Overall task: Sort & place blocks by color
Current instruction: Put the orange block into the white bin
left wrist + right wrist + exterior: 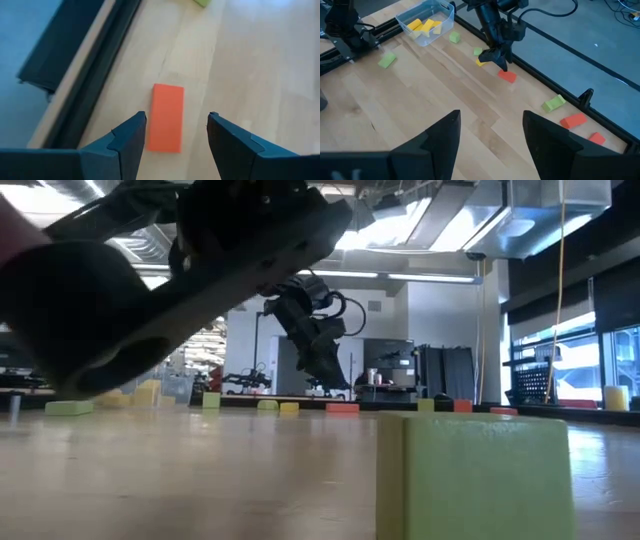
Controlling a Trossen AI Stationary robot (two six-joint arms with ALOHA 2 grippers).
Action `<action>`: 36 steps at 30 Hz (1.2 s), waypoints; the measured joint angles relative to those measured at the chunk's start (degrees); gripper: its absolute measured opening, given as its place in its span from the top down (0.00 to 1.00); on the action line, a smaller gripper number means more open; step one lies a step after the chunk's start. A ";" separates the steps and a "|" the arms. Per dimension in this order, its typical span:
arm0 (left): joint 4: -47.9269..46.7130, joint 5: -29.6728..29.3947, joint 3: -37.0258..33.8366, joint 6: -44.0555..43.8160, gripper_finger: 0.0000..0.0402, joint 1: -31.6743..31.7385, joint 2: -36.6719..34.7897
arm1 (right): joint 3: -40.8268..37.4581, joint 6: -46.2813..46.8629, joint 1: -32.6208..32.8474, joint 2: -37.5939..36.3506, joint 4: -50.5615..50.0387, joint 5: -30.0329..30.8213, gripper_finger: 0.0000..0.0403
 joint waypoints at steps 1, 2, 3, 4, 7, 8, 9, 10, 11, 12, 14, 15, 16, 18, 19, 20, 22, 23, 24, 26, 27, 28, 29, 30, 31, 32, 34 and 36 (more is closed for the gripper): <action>-0.02 0.59 0.00 -0.35 0.51 0.10 0.14 | 0.00 0.00 0.00 0.00 0.00 -0.01 0.46; -0.02 0.84 0.00 -0.41 0.51 0.24 0.26 | 0.00 0.00 0.00 0.00 0.00 -0.01 0.46; -0.02 0.99 0.00 -0.59 0.51 0.32 0.30 | 0.00 0.00 0.00 0.00 0.00 -0.01 0.46; -0.03 1.02 0.00 -0.63 0.51 0.33 0.30 | 0.00 0.00 0.00 0.00 0.00 -0.03 0.46; 0.09 1.23 0.00 -0.73 0.51 0.35 0.30 | 0.00 -0.01 0.00 0.00 -0.02 -0.05 0.46; -0.03 1.88 0.05 -0.98 0.51 0.35 0.28 | 0.00 -0.09 0.00 0.00 0.00 -0.07 0.46; -0.35 3.12 0.29 -1.72 0.51 0.44 0.20 | 0.00 -0.57 0.00 0.00 0.00 -0.07 0.46; -0.44 4.44 0.55 -2.71 0.51 0.63 -0.07 | -0.01 -1.08 0.02 0.00 0.01 -0.07 0.46; -0.46 5.79 1.08 -3.46 0.51 0.69 -0.29 | -0.02 -1.21 0.02 0.06 0.04 -0.07 0.46; -0.55 7.38 1.93 -3.96 0.51 0.75 -0.46 | -0.02 -1.58 0.02 0.20 0.04 -0.03 0.46; -3.20 11.25 4.02 -4.08 0.51 1.29 -1.05 | -0.09 -3.69 0.02 0.43 0.17 0.43 0.46; -5.04 12.79 5.24 -4.02 0.51 1.50 -1.34 | -0.09 -4.38 -0.13 0.57 0.23 1.16 0.46; -5.92 13.61 6.47 -3.81 0.51 1.59 -1.57 | -0.09 -4.98 -0.47 0.67 0.30 2.12 0.46; -9.25 14.78 8.37 -3.01 0.51 2.06 -2.89 | -0.09 -5.60 -1.64 0.73 0.31 3.15 0.46; -10.62 15.18 9.44 -2.29 0.51 2.20 -3.62 | -0.09 -5.50 -2.98 0.74 0.37 3.16 0.46; -11.16 15.24 10.39 -1.74 0.51 2.24 -4.44 | -0.09 -5.32 -4.84 0.74 0.44 2.74 0.46; -14.27 15.46 11.80 -0.71 0.51 2.71 -6.66 | -0.09 -5.68 -9.26 0.74 0.48 -0.23 0.46; -15.28 15.49 12.40 -0.58 0.51 2.80 -7.72 | -0.09 -7.25 -11.87 0.74 0.73 -2.13 0.46; -15.35 15.40 12.74 -0.53 0.51 2.84 -8.79 | -0.09 -9.82 -14.55 0.74 1.56 -4.03 0.46; -16.69 15.29 12.75 -0.49 0.51 3.21 -11.41 | -0.09 -16.00 -19.91 0.80 5.75 -8.51 0.46; -17.13 14.75 12.74 -0.47 0.51 3.33 -12.59 | -0.09 -19.34 -22.84 0.86 8.67 -11.42 0.46; -17.27 13.90 12.76 -0.45 0.51 3.35 -13.72 | -0.09 -22.76 -25.63 0.95 11.98 -14.67 0.46; -18.19 13.06 12.76 -0.43 0.51 3.57 -14.88 | -0.09 -25.26 -28.53 1.01 15.14 -17.98 0.46; -19.65 12.24 12.76 -0.41 0.51 3.83 -16.00 | -0.09 -27.25 -31.19 1.07 18.12 -21.43 0.46; -20.49 11.30 12.76 -0.38 0.51 3.98 -16.92 | -0.09 -29.05 -33.89 1.17 20.92 -24.37 0.46; -21.08 10.08 12.76 -0.36 0.51 3.98 -17.84 | -0.09 -30.41 -36.29 1.26 23.29 -27.27 0.46; -23.79 8.33 12.76 0.60 0.52 4.27 -19.72 | -0.08 -33.17 -40.95 1.94 25.40 -32.31 0.46; -25.58 6.49 12.76 1.81 0.52 4.30 -21.35 | -0.07 -37.47 -45.32 3.04 26.64 -37.14 0.46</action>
